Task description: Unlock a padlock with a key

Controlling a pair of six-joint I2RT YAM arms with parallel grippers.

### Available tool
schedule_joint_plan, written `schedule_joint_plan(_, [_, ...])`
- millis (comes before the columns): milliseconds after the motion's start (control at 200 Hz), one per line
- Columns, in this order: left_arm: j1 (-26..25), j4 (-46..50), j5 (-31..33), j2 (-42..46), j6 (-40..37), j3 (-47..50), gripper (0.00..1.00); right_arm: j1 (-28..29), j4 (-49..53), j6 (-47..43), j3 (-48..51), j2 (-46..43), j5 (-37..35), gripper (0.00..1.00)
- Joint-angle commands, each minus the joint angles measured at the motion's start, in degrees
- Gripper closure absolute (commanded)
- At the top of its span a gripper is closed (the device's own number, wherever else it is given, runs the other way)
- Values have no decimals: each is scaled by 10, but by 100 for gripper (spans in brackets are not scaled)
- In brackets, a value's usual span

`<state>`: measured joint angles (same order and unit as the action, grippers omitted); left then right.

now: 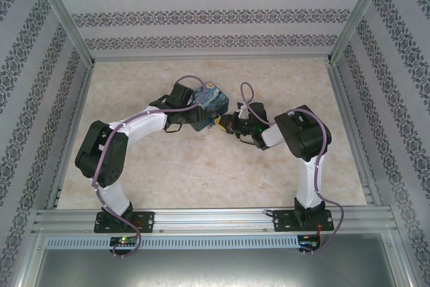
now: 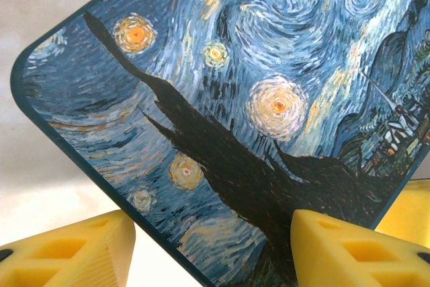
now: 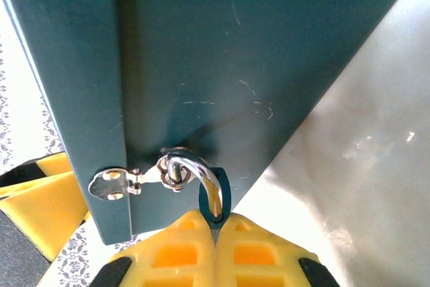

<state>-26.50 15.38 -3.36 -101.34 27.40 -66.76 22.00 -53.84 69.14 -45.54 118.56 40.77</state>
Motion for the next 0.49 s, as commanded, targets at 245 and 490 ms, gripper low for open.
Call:
schedule_joint_plan(245, [4, 119, -2, -67, -34, 27, 40, -35, 4, 21, -64, -9, -41, 100])
schedule_joint_plan(490, [3, 122, -7, -81, -37, 20, 40, -46, 91, -17, -92, -15, -35, 100])
